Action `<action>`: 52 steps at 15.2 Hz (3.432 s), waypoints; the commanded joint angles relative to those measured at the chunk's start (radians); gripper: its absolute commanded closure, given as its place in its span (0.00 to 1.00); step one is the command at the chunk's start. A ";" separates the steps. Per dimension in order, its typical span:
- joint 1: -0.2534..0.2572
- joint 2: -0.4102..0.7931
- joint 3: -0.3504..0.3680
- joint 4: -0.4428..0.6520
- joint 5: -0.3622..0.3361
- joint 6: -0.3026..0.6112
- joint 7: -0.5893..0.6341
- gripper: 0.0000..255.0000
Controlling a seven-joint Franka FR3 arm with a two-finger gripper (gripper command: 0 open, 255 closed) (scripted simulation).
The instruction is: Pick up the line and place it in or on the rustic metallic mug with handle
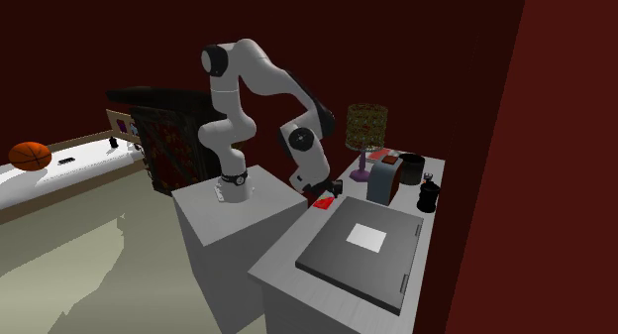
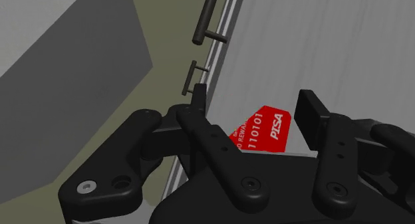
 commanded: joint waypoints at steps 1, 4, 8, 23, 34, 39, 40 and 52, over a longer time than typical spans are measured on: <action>0.002 0.001 0.003 0.002 0.010 0.020 0.000 1.00; 0.001 -0.001 0.002 0.001 0.009 0.018 -0.001 1.00; 0.003 0.002 0.003 0.002 0.011 0.020 0.000 1.00; -0.005 -0.110 -0.006 0.072 -0.030 -0.139 0.096 1.00; -0.011 -0.165 -0.012 0.152 -0.051 -0.259 0.162 1.00; -0.014 -0.182 -0.015 0.197 -0.057 -0.314 0.191 1.00; -0.014 -0.185 -0.016 0.207 -0.058 -0.325 0.197 1.00; 0.117 -0.021 0.111 0.397 -0.038 -0.211 0.426 1.00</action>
